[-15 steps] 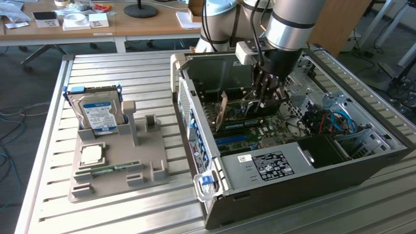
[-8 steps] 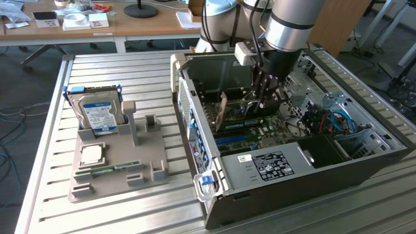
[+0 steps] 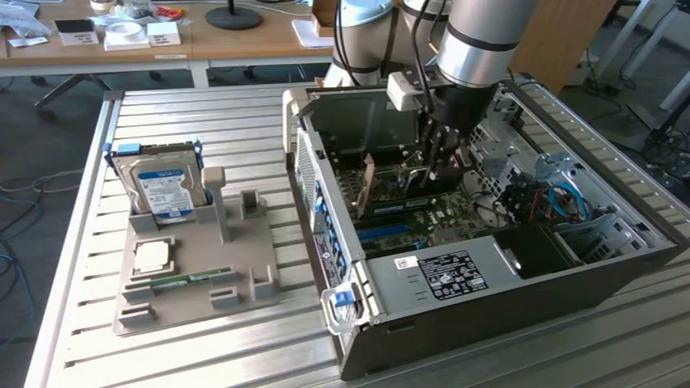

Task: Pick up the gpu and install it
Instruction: 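Insert the gpu into the slot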

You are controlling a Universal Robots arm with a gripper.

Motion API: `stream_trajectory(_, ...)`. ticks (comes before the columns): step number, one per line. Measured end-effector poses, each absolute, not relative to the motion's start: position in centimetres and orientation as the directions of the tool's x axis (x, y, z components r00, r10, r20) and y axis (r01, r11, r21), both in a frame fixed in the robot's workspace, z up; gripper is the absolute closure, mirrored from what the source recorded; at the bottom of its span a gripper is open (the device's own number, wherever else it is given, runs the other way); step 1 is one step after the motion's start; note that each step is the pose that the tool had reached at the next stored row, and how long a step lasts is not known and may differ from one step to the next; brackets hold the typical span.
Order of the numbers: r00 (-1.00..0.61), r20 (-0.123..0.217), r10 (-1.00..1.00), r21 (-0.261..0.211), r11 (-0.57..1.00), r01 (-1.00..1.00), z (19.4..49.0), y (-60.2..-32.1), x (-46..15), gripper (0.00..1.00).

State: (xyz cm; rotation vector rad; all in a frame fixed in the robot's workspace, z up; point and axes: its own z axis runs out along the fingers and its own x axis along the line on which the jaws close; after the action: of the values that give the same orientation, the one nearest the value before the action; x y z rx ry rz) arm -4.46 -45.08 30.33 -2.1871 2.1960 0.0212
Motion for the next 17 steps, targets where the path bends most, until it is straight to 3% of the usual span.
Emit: stream_trajectory(17,-0.003,-0.045,-0.999,-0.020,0.004,-1.000,29.92,-45.72,-4.69,0.73)
